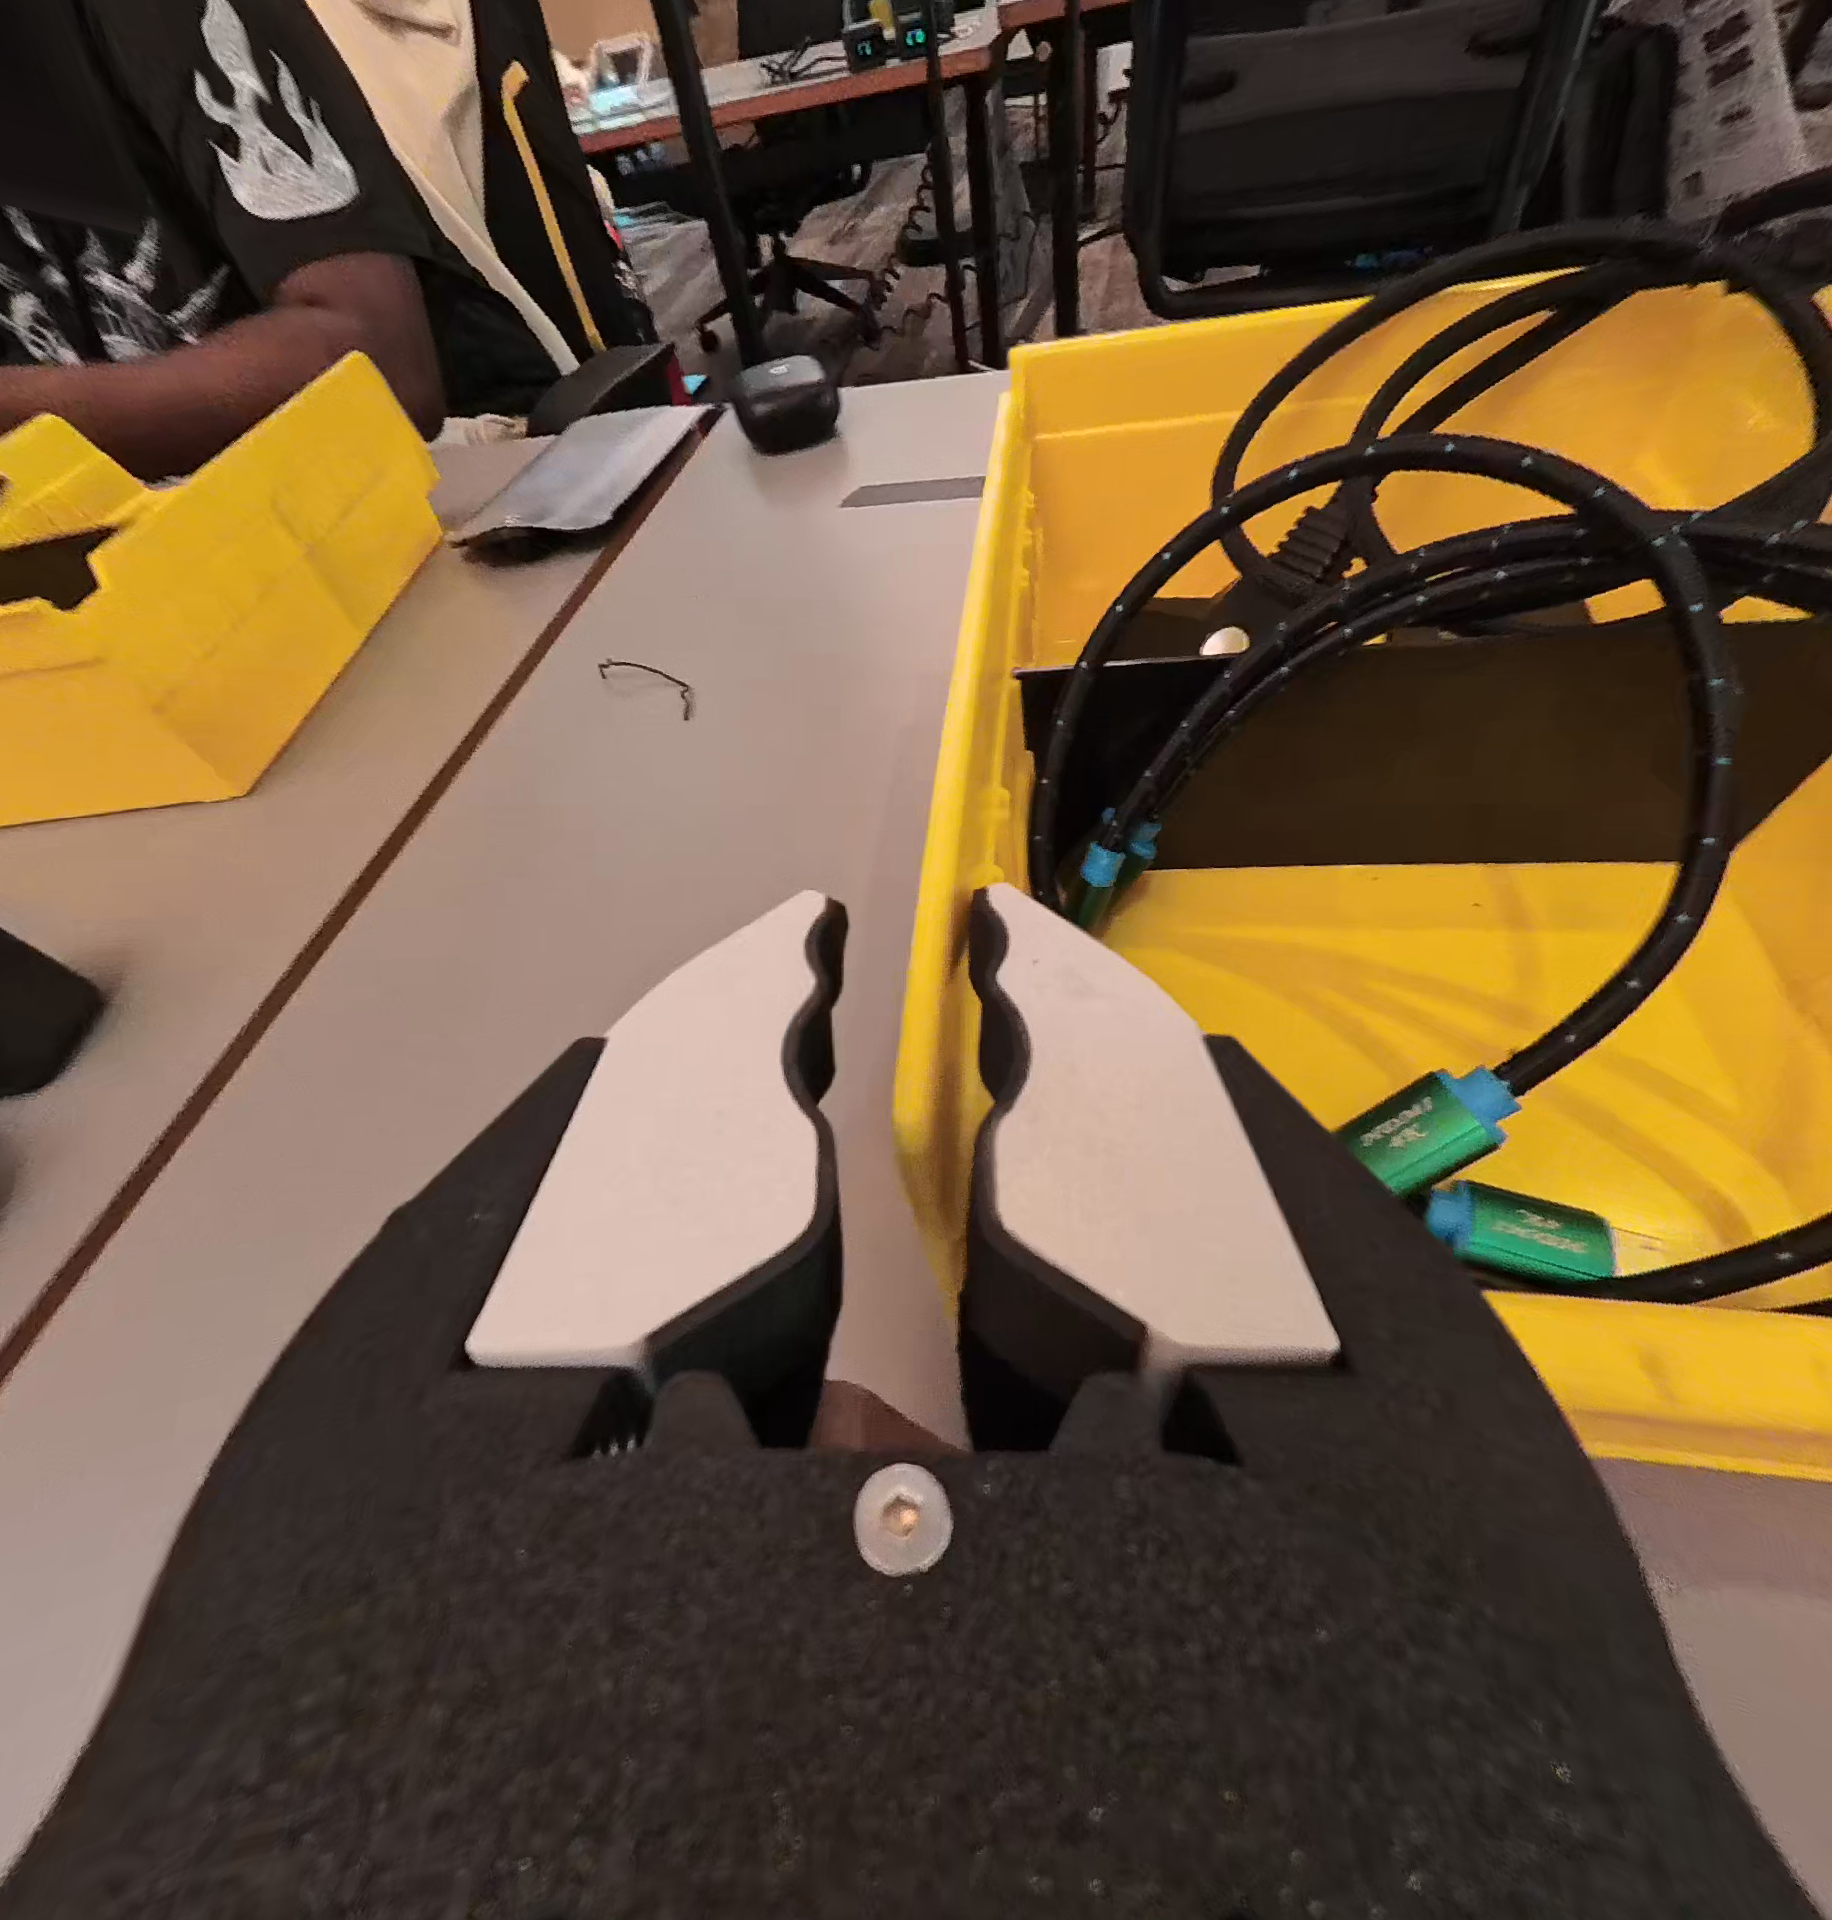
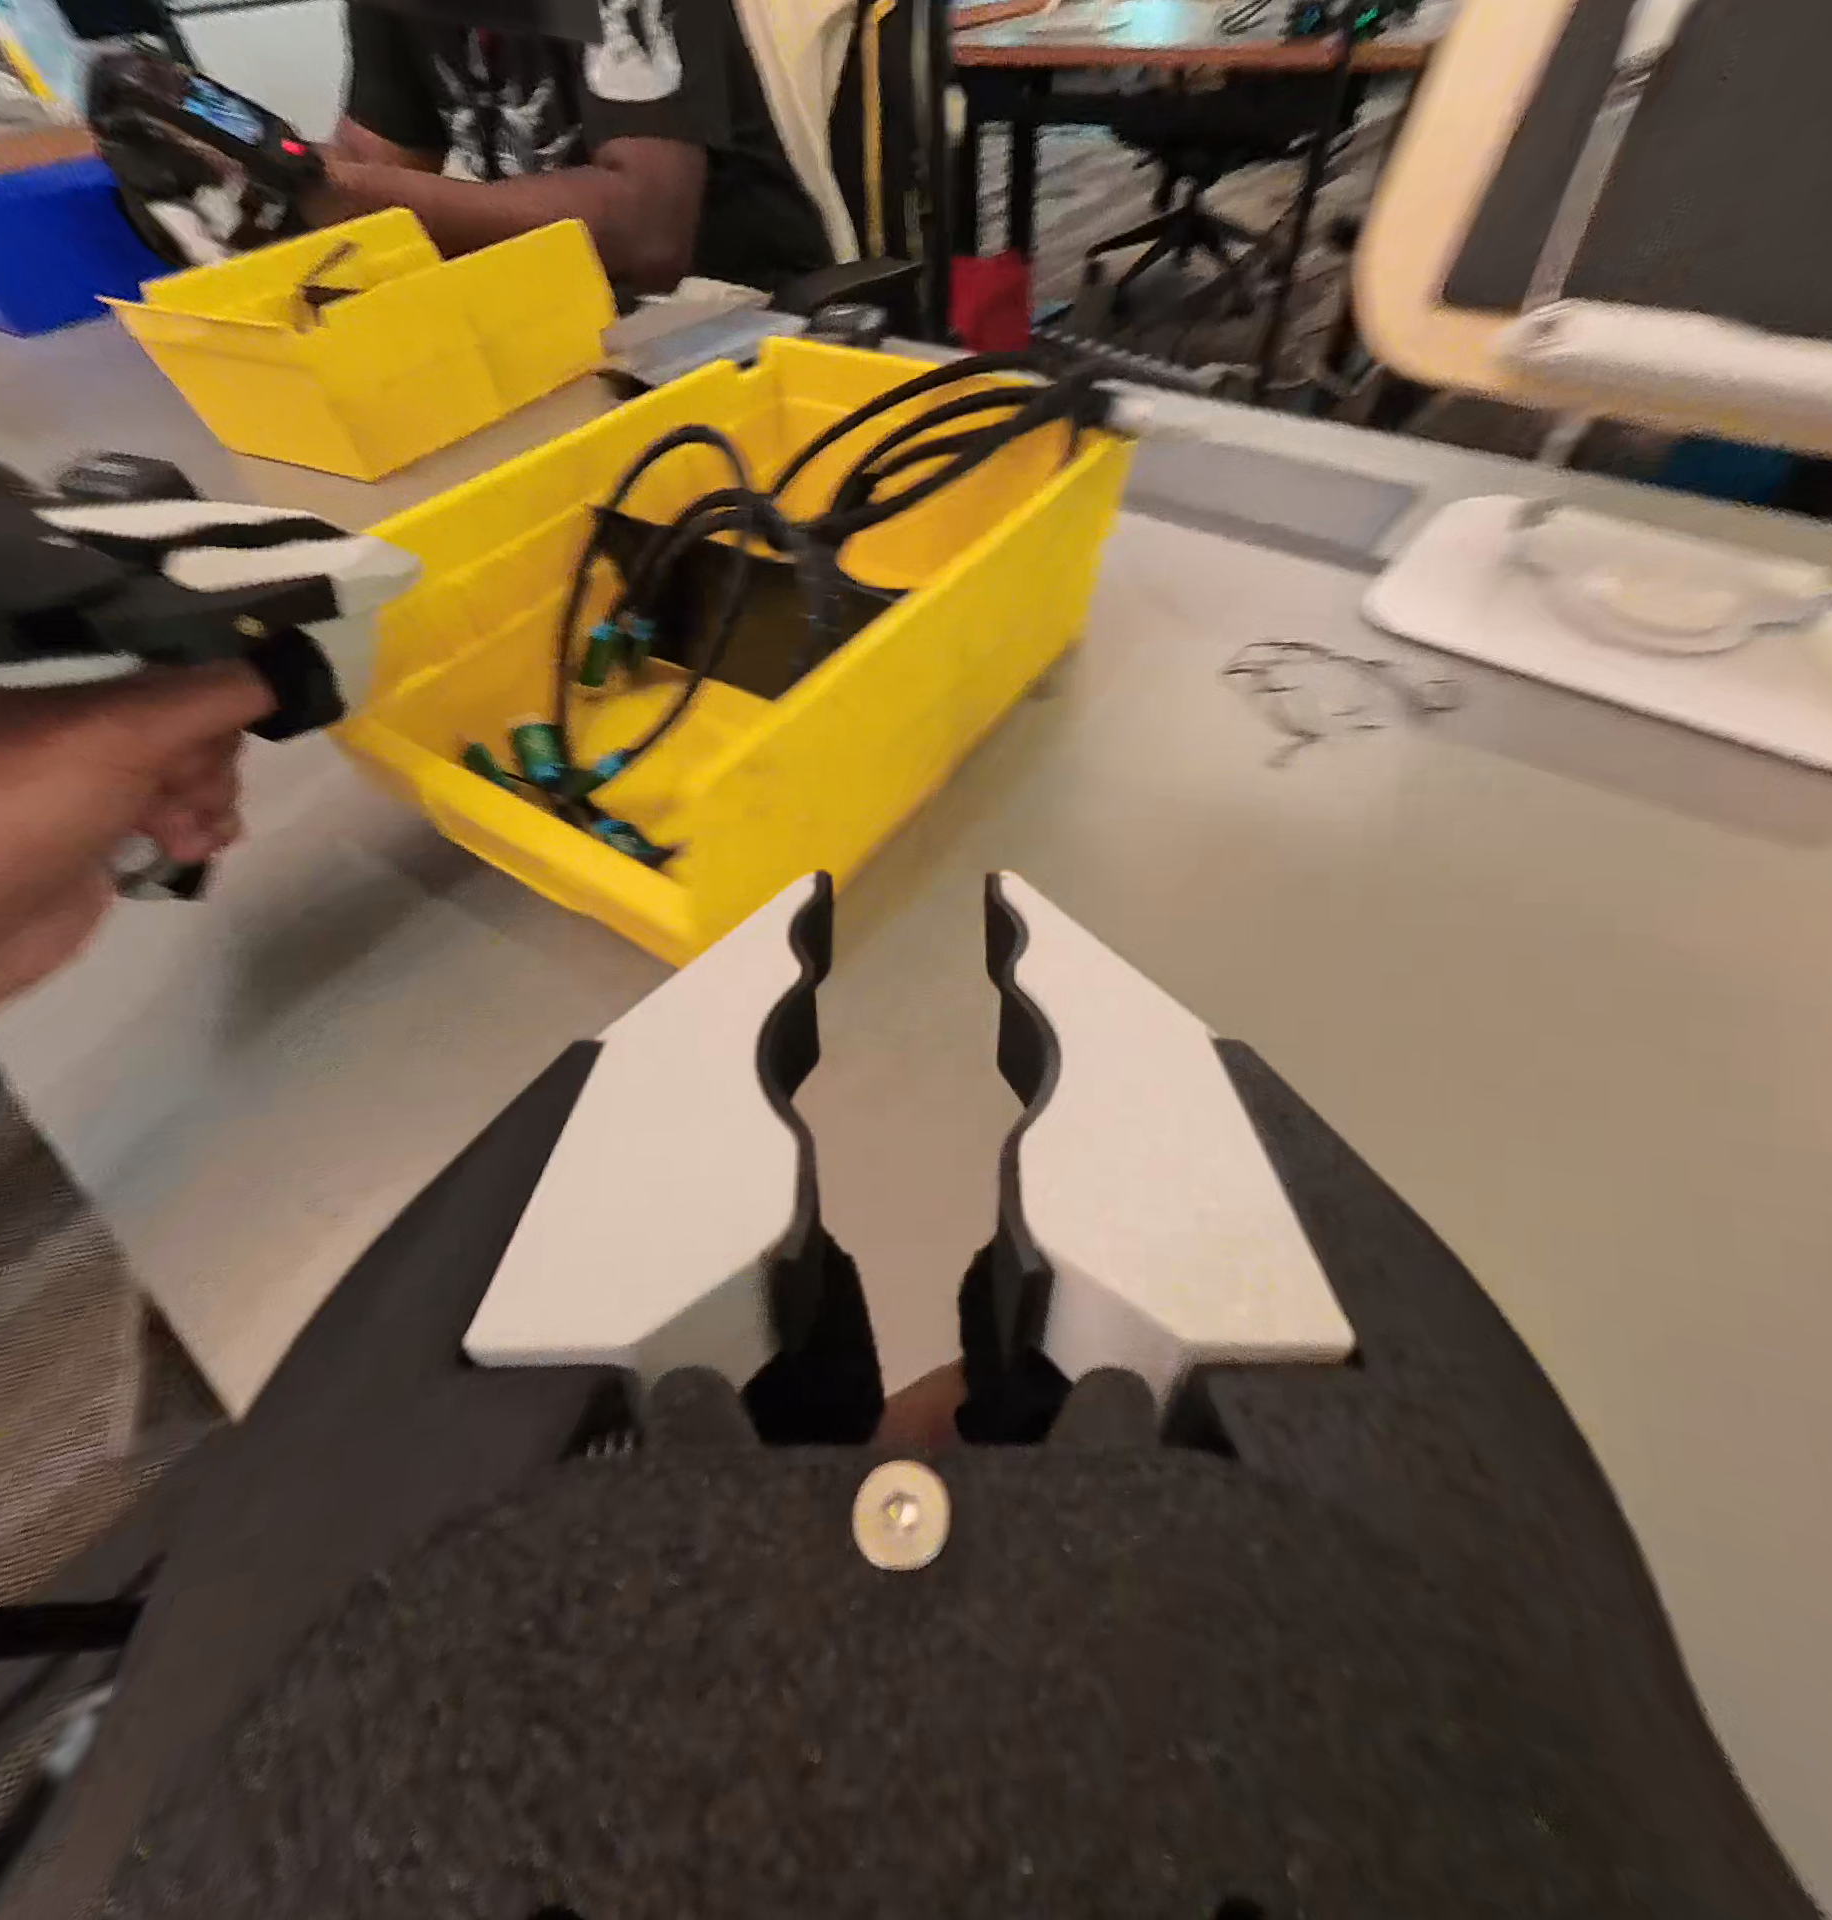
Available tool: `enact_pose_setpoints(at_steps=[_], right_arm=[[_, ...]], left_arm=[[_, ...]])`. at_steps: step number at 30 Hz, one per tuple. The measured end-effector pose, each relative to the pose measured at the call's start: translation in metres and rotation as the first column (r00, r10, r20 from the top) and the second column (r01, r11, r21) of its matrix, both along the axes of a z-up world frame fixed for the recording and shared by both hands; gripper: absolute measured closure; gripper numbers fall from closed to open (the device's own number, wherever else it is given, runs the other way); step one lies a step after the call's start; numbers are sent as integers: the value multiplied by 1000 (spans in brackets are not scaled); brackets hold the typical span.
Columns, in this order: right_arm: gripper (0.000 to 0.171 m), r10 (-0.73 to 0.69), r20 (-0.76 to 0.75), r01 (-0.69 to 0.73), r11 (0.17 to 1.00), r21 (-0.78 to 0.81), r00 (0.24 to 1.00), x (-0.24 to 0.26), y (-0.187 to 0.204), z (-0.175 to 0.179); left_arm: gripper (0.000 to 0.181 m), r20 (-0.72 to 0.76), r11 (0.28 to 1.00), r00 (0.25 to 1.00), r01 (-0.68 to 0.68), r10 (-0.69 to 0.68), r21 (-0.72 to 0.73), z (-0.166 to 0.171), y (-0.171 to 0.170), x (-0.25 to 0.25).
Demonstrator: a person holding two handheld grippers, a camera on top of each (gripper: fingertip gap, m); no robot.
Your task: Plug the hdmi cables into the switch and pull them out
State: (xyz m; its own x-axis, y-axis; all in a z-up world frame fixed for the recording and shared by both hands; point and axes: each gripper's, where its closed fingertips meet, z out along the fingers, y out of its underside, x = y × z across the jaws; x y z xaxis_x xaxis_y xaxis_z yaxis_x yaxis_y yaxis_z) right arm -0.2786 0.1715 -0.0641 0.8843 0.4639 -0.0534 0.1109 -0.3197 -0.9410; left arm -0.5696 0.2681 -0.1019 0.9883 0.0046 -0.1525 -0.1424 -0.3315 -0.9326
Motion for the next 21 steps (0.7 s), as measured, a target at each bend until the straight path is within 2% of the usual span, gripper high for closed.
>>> enact_pose_setpoints(at_steps=[3, 6, 8, 9, 10, 12, 14, 17, 19, 21], right_arm=[[143, -92, 62, 90, 996, 30, 994, 70, -12, -1], [143, -224, 111, 220, 974, 51, 968, 152, -26, -11], [143, -317, 82, 315, 948, 31, 945, 207, -44, -21], [143, -358, 19, 358, 934, -3, 933, 231, -56, -27], [143, -380, -46, 379, 925, -29, 924, 252, -67, -31], [142, -430, -75, 431, 902, 2, 900, 296, -81, -37], [142, -518, 14, 517, 854, 61, 855, 346, -86, -43], [142, -601, 67, 598, 799, 67, 796, 401, -86, -52], [142, -611, 8, 610, 791, 45, 792, 415, -83, -51], [142, -609, -9, 609, 792, 49, 793, 421, -77, -46]], left_arm=[[161, 48, 1000, 999, 0, 1, -15, -2, -1, -1], [151, 20, 999, 999, -36, 36, -22, 3, -7, -8], [144, 39, 992, 992, -122, 120, 38, 20, -19, -16], [167, 77, 981, 985, -164, 156, 99, 34, -29, -18], [165, 135, 974, 981, -159, 139, 158, 48, -40, -12], [164, 270, 974, 962, -101, 45, 200, 61, -60, 12], [162, 369, 988, 927, 7, -65, 156, 47, -82, 47], [165, 348, 989, 926, 133, -145, 58, 9, -111, 82], [159, 341, 973, 915, 229, -214, -5, -1, -115, 98], [159, 315, 970, 923, 241, -223, -20, -4, -110, 99]])
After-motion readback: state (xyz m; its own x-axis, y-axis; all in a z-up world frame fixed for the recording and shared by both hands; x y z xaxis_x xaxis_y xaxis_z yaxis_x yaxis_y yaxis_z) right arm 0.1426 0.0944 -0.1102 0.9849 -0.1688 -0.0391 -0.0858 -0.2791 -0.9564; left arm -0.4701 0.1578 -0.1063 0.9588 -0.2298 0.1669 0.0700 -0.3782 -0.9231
